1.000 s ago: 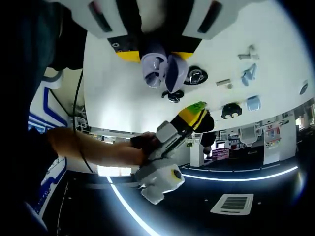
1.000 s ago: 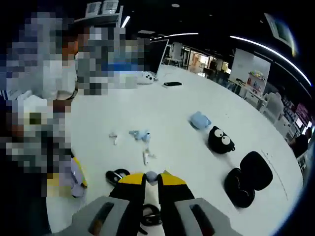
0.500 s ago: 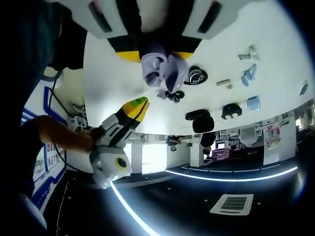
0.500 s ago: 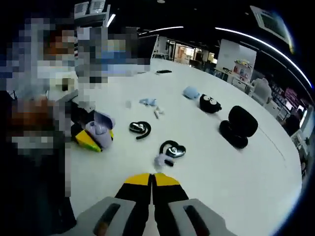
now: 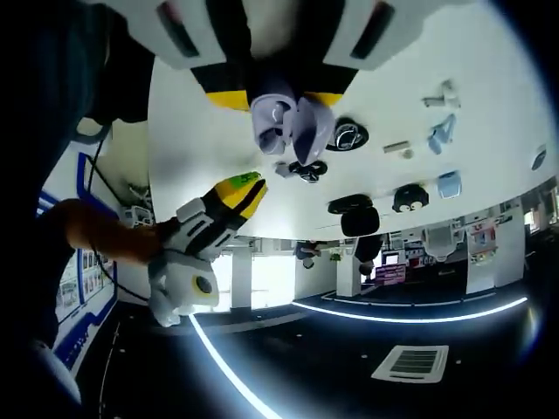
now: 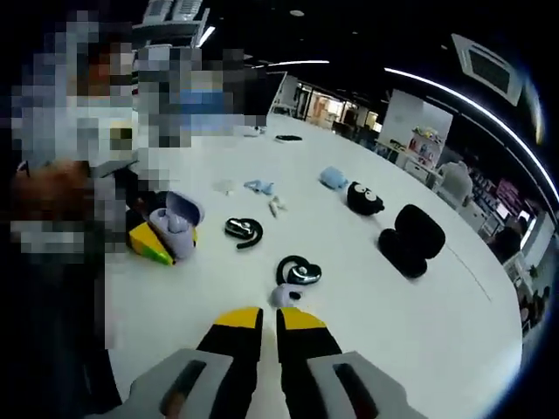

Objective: Pick up the earbuds from the table and place the earbuds into the earbud case

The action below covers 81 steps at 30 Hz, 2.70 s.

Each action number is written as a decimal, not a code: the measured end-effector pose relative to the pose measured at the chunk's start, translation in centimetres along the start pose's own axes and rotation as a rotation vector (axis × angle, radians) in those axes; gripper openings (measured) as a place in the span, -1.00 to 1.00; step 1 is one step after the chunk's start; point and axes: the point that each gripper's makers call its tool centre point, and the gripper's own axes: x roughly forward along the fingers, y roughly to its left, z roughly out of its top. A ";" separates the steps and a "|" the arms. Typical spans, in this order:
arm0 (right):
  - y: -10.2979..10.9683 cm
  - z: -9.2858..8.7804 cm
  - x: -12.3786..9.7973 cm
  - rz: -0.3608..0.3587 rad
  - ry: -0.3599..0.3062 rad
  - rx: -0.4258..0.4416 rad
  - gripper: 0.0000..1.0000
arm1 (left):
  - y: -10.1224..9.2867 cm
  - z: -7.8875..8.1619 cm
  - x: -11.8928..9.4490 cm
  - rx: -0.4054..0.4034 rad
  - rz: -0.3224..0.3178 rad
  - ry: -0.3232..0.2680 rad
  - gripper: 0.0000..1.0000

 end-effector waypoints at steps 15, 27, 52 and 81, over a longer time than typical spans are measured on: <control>-1.6 0.5 2.2 -0.134 -0.051 0.104 -0.71 | 0.0 0.0 0.0 0.000 0.000 -0.001 -0.61; -1.8 0.2 1.7 -0.171 -0.069 0.127 -0.79 | -0.1 -0.1 -0.1 0.003 -0.001 -0.001 -0.61; -0.9 -0.2 1.0 -0.124 -0.107 0.139 -0.77 | -0.1 0.0 0.0 -0.001 0.002 0.002 -0.61; 1.2 1.4 0.0 -0.036 -0.168 0.199 -0.77 | 0.0 0.0 0.2 0.004 0.005 0.005 -0.61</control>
